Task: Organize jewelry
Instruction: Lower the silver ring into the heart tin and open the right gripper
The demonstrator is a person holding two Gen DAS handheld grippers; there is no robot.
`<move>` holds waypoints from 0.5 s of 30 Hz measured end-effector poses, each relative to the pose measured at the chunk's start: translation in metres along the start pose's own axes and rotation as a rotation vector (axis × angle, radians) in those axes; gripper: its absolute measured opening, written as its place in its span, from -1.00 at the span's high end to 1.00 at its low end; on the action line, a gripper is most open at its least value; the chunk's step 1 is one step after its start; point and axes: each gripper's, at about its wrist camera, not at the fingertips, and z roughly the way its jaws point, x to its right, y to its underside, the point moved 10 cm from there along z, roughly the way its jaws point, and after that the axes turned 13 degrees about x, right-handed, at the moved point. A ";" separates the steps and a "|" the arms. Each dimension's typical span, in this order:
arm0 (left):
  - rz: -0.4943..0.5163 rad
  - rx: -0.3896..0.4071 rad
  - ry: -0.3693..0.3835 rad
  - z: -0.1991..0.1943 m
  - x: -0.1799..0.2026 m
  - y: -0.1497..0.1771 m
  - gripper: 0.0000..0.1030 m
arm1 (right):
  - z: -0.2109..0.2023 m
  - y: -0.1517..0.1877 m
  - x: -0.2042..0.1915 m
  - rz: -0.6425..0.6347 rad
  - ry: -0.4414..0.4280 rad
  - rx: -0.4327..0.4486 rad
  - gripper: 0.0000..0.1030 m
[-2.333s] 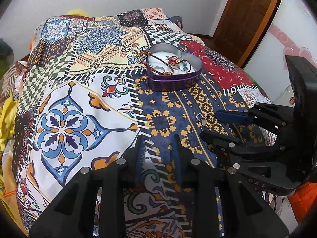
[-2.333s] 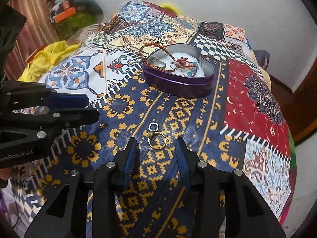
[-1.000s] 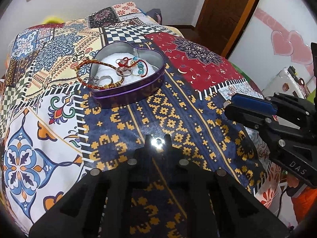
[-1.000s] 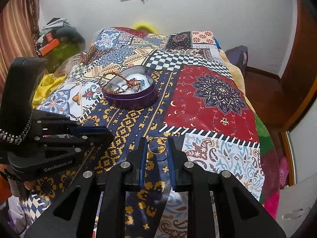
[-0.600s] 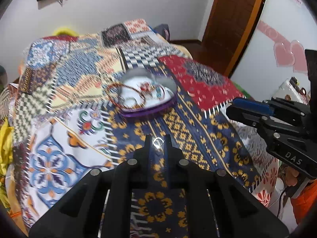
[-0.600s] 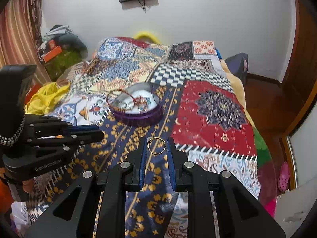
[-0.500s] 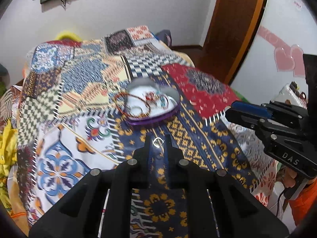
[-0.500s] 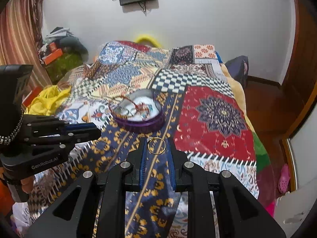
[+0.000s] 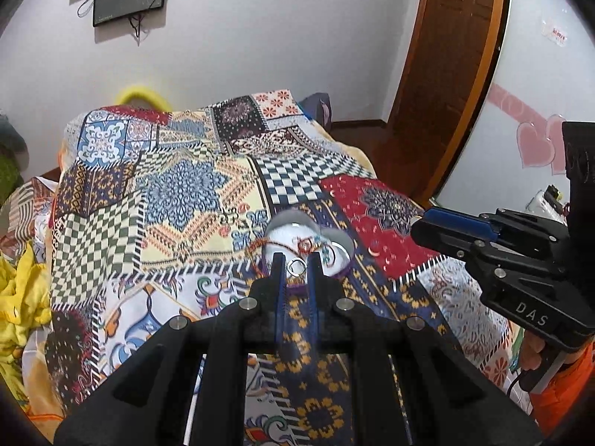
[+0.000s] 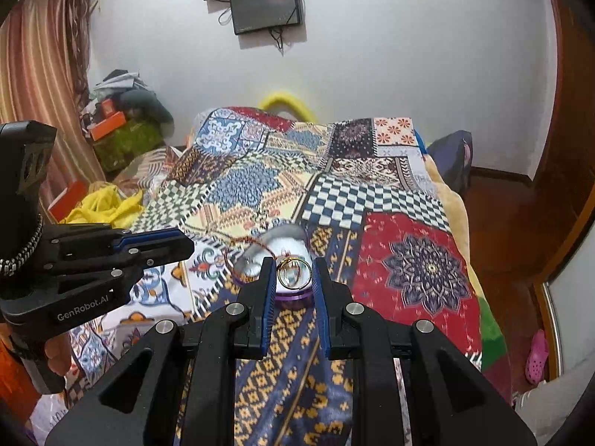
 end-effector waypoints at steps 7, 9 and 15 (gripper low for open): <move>0.003 0.005 0.007 0.013 -0.002 -0.006 0.82 | 0.014 -0.005 -0.003 0.012 -0.010 0.006 0.66; -0.002 -0.005 0.010 0.019 -0.003 -0.004 0.82 | 0.020 -0.003 -0.002 0.015 -0.012 -0.004 0.66; -0.031 -0.051 0.040 0.039 -0.008 0.005 0.82 | 0.043 0.009 0.001 0.042 -0.015 -0.050 0.66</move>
